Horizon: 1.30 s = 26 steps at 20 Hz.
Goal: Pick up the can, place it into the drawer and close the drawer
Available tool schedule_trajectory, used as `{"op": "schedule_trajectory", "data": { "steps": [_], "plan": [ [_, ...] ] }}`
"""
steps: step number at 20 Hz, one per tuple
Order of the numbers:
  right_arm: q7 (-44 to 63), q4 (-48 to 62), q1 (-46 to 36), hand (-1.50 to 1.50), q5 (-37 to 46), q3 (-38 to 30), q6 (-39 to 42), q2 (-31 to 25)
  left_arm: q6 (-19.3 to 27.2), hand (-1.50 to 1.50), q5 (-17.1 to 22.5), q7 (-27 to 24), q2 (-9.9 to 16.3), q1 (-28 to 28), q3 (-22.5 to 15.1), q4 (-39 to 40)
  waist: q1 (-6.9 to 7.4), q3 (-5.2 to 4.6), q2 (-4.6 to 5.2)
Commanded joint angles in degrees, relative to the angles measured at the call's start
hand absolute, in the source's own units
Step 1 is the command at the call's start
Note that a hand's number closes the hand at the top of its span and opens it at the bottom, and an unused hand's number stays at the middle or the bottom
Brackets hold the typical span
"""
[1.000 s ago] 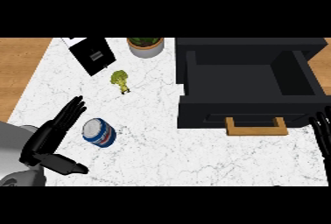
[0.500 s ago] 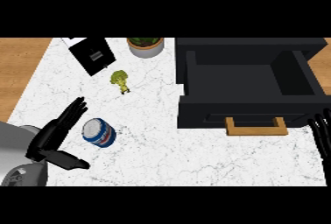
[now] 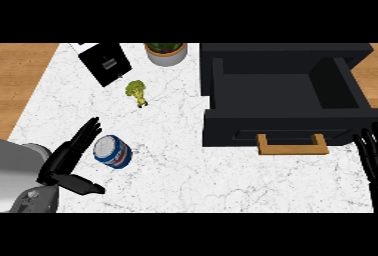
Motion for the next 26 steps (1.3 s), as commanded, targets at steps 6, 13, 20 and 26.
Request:
{"op": "schedule_trajectory", "data": {
  "steps": [6, 13, 20, 26],
  "plan": [
    [2.47, 0.40, -4.48, -1.50, 0.74, 0.39, -1.52, -0.12, 1.12, -1.50, -1.71, -3.82, 0.40, -5.49, -0.08, 9.73, 0.13, 0.01, 0.00],
    [0.49, -2.58, 1.83, -1.50, -3.02, -2.01, 2.07, -0.06, 3.69, -1.50, -2.06, -4.12, -2.71, -5.20, -1.22, 11.06, 0.09, 0.04, -0.09],
    [3.77, -0.29, -3.12, -1.50, 0.50, -0.91, -0.41, -0.36, 3.78, -1.50, -2.07, -4.18, -1.60, -12.70, -0.38, 17.50, -0.10, 0.01, 0.05],
    [4.04, -5.07, 2.02, -1.50, -2.11, -0.92, 2.10, 0.24, 7.97, -1.50, -4.02, -8.17, -4.43, -10.76, -2.02, 19.48, -0.24, 0.00, 0.02]
  ]
}}
